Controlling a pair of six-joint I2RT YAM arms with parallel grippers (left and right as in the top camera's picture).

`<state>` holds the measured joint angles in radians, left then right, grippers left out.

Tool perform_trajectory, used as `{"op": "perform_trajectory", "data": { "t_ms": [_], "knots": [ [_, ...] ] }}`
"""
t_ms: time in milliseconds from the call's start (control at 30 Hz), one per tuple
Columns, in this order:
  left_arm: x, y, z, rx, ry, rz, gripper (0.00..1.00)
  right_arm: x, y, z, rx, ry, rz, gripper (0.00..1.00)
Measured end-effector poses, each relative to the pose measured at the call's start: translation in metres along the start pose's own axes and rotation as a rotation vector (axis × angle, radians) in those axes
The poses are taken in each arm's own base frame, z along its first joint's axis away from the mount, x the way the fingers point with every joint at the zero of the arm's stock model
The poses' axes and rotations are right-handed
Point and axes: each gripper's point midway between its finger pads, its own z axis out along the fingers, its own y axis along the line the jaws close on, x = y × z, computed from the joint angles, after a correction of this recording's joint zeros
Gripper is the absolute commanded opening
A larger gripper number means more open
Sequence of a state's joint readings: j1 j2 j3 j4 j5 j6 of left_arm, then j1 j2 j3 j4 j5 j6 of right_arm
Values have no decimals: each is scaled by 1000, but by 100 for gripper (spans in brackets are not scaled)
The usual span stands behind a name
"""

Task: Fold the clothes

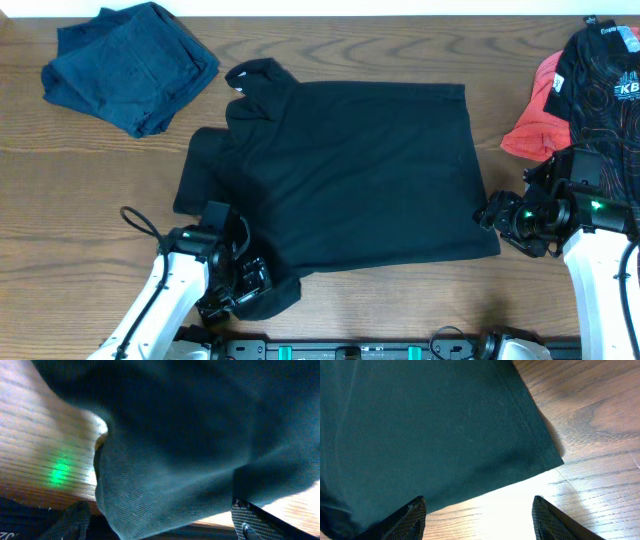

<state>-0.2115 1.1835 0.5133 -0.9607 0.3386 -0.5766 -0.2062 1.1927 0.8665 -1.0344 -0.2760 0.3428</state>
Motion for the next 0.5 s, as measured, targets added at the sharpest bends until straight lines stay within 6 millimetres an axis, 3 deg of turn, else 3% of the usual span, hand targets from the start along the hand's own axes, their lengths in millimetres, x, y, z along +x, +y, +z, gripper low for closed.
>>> {"op": "perform_trajectory", "data": {
  "t_ms": [333,433,500],
  "knots": [
    [2,9,18,-11,7,-8,76,2,3,0,-20,12,-10,64],
    [4,12,20,-18,15,-17,54,3,3,0,-21,14,-10,64],
    [4,12,20,-18,14,-20,33,3,3,0,-21,14,-10,64]
  ]
}}
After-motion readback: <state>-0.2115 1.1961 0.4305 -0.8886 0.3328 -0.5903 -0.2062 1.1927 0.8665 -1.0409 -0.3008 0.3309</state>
